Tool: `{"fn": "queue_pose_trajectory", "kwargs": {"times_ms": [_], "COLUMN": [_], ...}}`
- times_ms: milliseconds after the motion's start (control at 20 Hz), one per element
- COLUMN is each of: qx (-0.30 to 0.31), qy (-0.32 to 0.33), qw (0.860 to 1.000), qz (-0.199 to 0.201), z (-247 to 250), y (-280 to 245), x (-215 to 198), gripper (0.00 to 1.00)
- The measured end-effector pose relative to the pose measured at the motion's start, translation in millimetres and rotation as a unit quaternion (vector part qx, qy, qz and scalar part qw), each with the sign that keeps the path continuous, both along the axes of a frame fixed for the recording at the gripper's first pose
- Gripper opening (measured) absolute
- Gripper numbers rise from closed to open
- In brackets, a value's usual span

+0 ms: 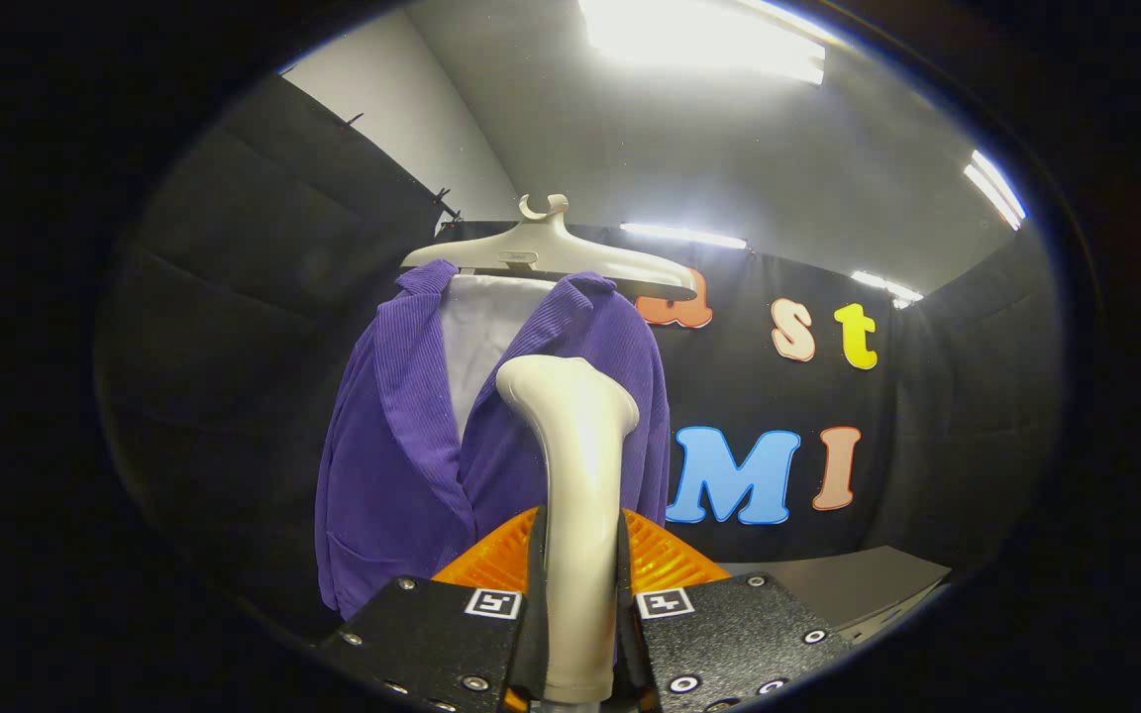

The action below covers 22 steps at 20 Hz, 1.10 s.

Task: Iron the clothes twice with a garment steamer, once on the left side and once on the right side.

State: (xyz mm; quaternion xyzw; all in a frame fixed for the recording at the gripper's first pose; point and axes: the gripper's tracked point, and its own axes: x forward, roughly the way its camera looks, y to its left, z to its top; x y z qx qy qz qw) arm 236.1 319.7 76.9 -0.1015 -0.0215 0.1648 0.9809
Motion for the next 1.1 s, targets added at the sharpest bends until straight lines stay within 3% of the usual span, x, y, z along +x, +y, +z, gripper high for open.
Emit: {"fn": "queue_pose_trajectory", "kwargs": {"times_ms": [1100], "qx": [-0.035], "qy": [0.101], "qw": [0.994], "qz": [-0.014], "z": [-132.2], "y": [-32.1], "x": [-59.8], "gripper": [0.28]}}
